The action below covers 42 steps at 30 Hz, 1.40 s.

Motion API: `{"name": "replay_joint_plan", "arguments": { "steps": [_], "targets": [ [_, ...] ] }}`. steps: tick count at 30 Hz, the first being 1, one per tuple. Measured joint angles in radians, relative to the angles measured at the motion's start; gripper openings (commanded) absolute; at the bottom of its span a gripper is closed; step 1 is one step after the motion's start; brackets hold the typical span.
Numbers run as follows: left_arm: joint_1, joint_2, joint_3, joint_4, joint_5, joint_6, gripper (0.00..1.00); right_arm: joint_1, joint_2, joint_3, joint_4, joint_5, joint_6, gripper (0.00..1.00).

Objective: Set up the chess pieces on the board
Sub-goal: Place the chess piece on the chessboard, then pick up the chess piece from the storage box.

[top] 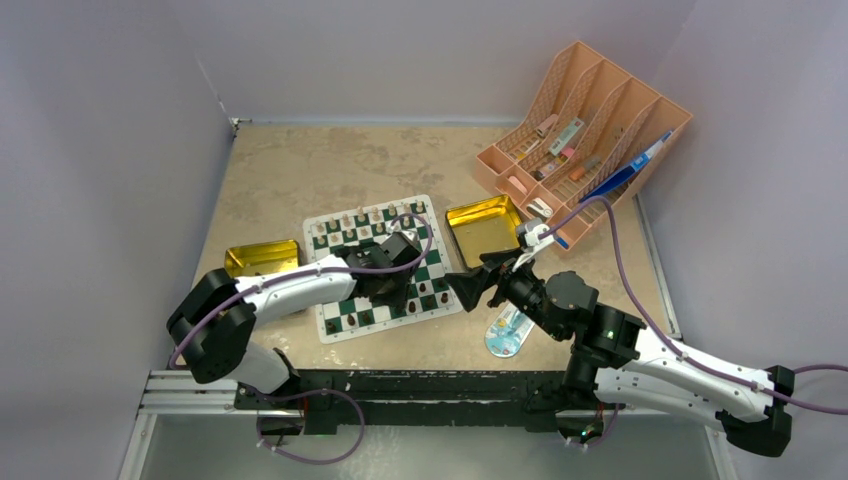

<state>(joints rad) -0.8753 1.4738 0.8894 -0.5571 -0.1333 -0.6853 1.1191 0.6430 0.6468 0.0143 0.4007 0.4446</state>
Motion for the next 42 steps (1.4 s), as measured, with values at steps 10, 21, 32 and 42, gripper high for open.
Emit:
{"name": "replay_joint_plan", "arguments": {
  "steps": [10,21,32,42],
  "targets": [
    [0.000,-0.013,0.047,-0.024,-0.003,0.001,0.43,0.000,0.000,0.000,0.016,-0.007,0.001,0.99],
    [0.052,-0.032,0.142,-0.103,-0.114,-0.003,0.48,0.000,-0.004,-0.001,0.030,-0.026,0.009,0.99],
    [0.421,-0.209,0.145,-0.095,-0.192,-0.024,0.50,0.000,-0.002,-0.019,0.075,-0.053,0.012,0.99],
    [0.808,-0.265,0.145,-0.192,-0.281,-0.173,0.48,0.000,0.039,-0.045,0.206,-0.091,0.003,0.99]
  ]
}}
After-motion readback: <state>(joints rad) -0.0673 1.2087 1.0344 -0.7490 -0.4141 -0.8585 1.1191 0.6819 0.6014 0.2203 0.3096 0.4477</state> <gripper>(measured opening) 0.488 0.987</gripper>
